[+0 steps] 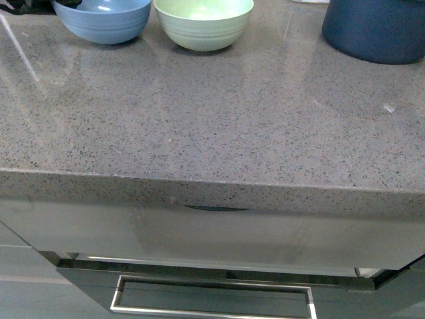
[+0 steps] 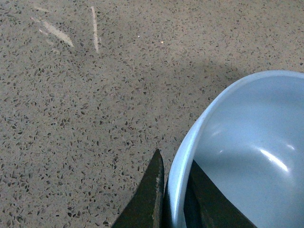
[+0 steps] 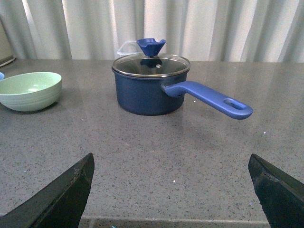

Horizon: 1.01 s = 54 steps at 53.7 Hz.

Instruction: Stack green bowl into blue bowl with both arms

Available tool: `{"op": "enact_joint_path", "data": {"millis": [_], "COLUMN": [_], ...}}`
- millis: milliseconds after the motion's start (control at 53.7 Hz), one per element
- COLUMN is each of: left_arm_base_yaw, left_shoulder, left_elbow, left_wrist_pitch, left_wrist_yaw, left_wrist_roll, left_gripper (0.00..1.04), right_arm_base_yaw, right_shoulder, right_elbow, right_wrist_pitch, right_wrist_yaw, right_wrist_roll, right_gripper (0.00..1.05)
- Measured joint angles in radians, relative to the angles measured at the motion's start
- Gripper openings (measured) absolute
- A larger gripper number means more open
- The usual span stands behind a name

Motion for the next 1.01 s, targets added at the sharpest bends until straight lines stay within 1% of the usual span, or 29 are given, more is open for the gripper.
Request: {"op": "enact_joint_path", "data": {"millis": [56, 75, 149, 298, 317, 354, 522, 559, 633, 652, 708, 801, 876, 931, 1006], "left_arm_base_yaw": [0.000, 0.002, 0.003, 0.007, 0.007, 0.009, 0.026, 0.034, 0.047, 0.051, 0.067, 0.072, 0.064, 0.043, 0.029], "left_shoulder": [-0.001, -0.002, -0.010, -0.050, -0.073, -0.113, -0.283, -0.339, -0.417, -0.441, -0.531, -0.649, -0.741, -0.828, -0.908], "left_elbow": [-0.006, -0.013, -0.051, -0.116, -0.137, -0.170, -0.265, -0.293, -0.337, -0.352, -0.418, -0.531, -0.621, -0.706, -0.777], "left_wrist_pitch": [0.011, 0.018, 0.054, 0.103, 0.124, 0.156, 0.224, 0.242, 0.253, 0.254, 0.251, 0.262, 0.269, 0.297, 0.270], "left_wrist_yaw": [0.011, 0.022, 0.053, 0.076, 0.070, 0.070, 0.073, 0.073, 0.083, 0.088, 0.096, 0.082, 0.069, 0.042, 0.035], "left_wrist_roll": [-0.005, -0.005, -0.003, 0.002, 0.010, 0.028, 0.069, 0.082, 0.091, 0.096, 0.102, 0.134, 0.172, 0.214, 0.217], "left_gripper": [0.08, 0.14, 0.28, 0.46, 0.52, 0.59, 0.82, 0.89, 0.99, 1.00, 0.98, 0.98, 0.98, 0.98, 0.98], "right_arm_base_yaw": [0.000, 0.000, 0.000, 0.000, 0.000, 0.000, 0.000, 0.000, 0.000, 0.000, 0.000, 0.000, 0.000, 0.000, 0.000], "right_shoulder": [0.000, 0.000, 0.000, 0.000, 0.000, 0.000, 0.000, 0.000, 0.000, 0.000, 0.000, 0.000, 0.000, 0.000, 0.000], "right_elbow": [0.000, 0.000, 0.000, 0.000, 0.000, 0.000, 0.000, 0.000, 0.000, 0.000, 0.000, 0.000, 0.000, 0.000, 0.000], "right_wrist_pitch": [0.000, 0.000, 0.000, 0.000, 0.000, 0.000, 0.000, 0.000, 0.000, 0.000, 0.000, 0.000, 0.000, 0.000, 0.000], "right_wrist_yaw": [0.000, 0.000, 0.000, 0.000, 0.000, 0.000, 0.000, 0.000, 0.000, 0.000, 0.000, 0.000, 0.000, 0.000, 0.000], "right_wrist_roll": [0.000, 0.000, 0.000, 0.000, 0.000, 0.000, 0.000, 0.000, 0.000, 0.000, 0.000, 0.000, 0.000, 0.000, 0.000], "right_gripper": [0.95, 0.95, 0.95, 0.95, 0.95, 0.95, 0.95, 0.95, 0.95, 0.95, 0.95, 0.95, 0.95, 0.95, 0.95]}}
